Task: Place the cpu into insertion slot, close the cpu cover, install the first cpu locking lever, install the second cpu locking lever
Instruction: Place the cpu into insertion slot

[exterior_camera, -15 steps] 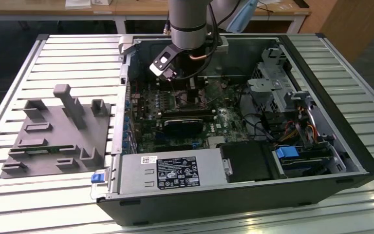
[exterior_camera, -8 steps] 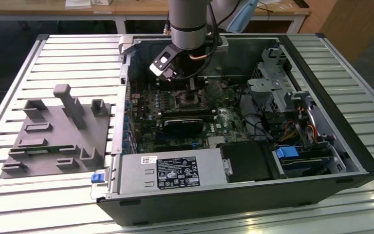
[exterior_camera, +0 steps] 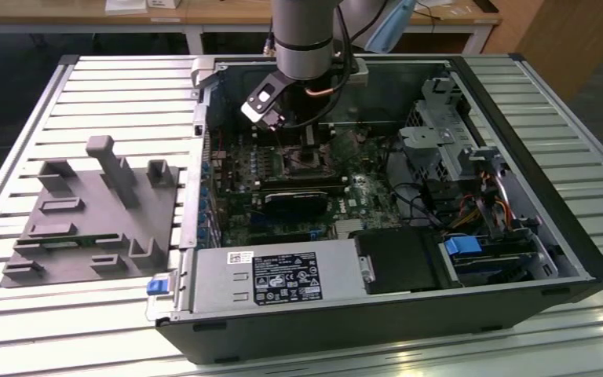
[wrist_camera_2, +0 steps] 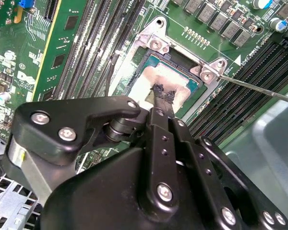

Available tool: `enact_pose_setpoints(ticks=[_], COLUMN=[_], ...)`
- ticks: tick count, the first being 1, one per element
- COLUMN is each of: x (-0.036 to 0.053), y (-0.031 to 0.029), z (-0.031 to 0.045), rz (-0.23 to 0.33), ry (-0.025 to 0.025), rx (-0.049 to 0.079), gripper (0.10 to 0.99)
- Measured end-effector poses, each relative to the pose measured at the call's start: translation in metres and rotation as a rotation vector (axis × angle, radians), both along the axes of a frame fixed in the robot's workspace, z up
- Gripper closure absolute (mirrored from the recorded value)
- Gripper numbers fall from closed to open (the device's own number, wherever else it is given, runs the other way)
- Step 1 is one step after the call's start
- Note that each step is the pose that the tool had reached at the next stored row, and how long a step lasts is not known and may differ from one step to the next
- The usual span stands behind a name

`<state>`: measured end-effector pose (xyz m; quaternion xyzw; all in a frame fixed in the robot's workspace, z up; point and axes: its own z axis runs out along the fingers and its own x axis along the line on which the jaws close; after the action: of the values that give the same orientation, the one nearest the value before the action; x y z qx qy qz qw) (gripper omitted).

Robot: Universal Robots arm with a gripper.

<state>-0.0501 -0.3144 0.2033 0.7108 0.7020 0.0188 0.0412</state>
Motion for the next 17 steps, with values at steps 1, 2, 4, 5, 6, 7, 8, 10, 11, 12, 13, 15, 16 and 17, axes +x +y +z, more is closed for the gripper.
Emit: enact_pose_setpoints(ticks=[1,2,4,5,6,7,8,10,11,12,13,15,16,17], x=[0.0005,0.0006,0.0006,0.0006,0.0005,0.0005,0.0005,0.0006,0.0005,0.0005,0.0005,0.0006,0.0006,0.0008], y=[0.0000,0.0000,0.0001,0.0000,-0.0001,-0.0001,-0.0001,0.0000,0.0000,0.0000,0.0000,0.0000,0.0001,0.0003], z=[-0.0001,-0.0003,-0.0020,-0.0031,-0.0039,-0.0040,-0.0041,-0.0045,-0.0047,-0.0048,-0.0048,-0.0048,-0.0044,-0.0036], rz=[0.000,0.000,0.000,0.000,0.000,0.000,0.000,0.000,0.000,0.000,0.000,0.000,0.000,0.000], ry=[-0.0001,0.0000,-0.0001,-0.0001,0.0003,0.0004,0.0004,0.0001,0.0001,0.0002,0.0002,0.0000,-0.0004,-0.0012], rx=[0.000,0.000,0.000,0.000,0.000,0.000,0.000,0.000,0.000,0.000,0.000,0.000,0.001,0.002], gripper=[0.980,0.980,0.980,0.980,0.980,0.980,0.980,0.980,0.980,0.980,0.980,0.980,0.980,0.980])
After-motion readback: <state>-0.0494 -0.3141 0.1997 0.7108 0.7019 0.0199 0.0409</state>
